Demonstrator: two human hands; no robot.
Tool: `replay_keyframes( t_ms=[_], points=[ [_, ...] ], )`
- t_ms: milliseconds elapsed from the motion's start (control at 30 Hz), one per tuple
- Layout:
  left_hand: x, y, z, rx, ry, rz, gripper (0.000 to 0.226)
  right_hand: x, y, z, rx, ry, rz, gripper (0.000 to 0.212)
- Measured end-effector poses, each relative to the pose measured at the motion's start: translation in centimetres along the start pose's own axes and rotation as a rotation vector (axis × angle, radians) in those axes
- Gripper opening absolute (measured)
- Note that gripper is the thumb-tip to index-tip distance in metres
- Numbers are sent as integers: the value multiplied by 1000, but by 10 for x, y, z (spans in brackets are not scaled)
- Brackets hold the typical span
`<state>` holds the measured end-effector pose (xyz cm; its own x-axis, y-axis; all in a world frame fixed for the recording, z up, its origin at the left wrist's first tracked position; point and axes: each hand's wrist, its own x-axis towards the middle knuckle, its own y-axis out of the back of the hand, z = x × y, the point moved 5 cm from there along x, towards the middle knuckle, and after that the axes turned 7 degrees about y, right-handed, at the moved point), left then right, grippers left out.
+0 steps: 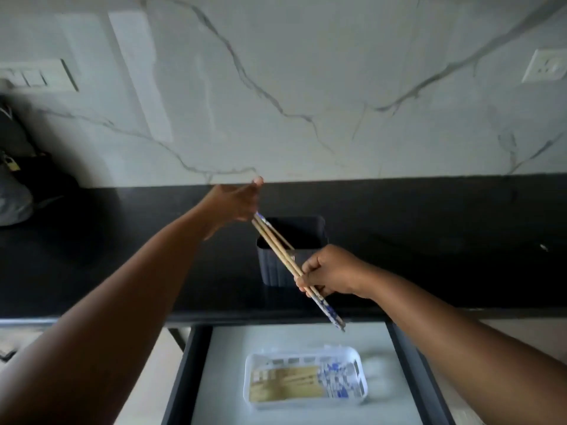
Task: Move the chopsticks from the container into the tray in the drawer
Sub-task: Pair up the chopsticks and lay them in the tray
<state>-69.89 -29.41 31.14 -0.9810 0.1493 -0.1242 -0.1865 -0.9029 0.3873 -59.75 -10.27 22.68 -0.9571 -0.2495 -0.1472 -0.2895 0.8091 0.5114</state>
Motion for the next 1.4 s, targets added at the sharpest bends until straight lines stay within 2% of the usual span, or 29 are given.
replay_keyframes(
  t_ms=[67, 133, 233, 333, 400, 467, 567, 767, 900, 1033, 1133, 1233, 1400],
  points=[
    [11, 8, -32, 51, -7, 164, 57, -4, -23, 28, -250, 2, -81, 22],
    [15, 7, -67, 304, 23, 238, 64, -8, -48, 57, -402, -3, -172, 28],
    [16, -8, -113, 606, 47, 213, 54, -16, -82, 100, -561, -24, -263, 22],
    [12, -21, -149, 819, 62, 161, 48, -20, -107, 131, -680, -56, -326, 27],
    [6, -28, -166, 918, 27, 133, 47, -19, -120, 146, -754, -84, -366, 21],
    [1, -34, -182, 985, 32, 94, 58, -16, -128, 156, -825, -116, -378, 16],
    [-5, -43, -205, 1034, 101, 26, 72, -14, -140, 166, -872, -135, -393, 20],
    [-6, -49, -219, 993, 106, 52, 71, -10, -156, 181, -981, -125, -468, 19],
    [-8, -50, -226, 989, 93, 76, 71, -9, -152, 188, -962, -143, -432, 17],
    [-9, -51, -227, 1014, 81, 87, 70, -10, -147, 189, -884, -74, -350, 10],
    [-9, -51, -226, 1065, 63, 109, 71, -9, -144, 189, -851, -60, -307, 23],
    [-7, -48, -223, 1129, 32, 129, 73, -5, -135, 185, -782, -121, -325, 35],
    [-1, -46, -222, 1128, 39, 134, 76, 2, -108, 147, -581, -210, -391, 35]
  ],
)
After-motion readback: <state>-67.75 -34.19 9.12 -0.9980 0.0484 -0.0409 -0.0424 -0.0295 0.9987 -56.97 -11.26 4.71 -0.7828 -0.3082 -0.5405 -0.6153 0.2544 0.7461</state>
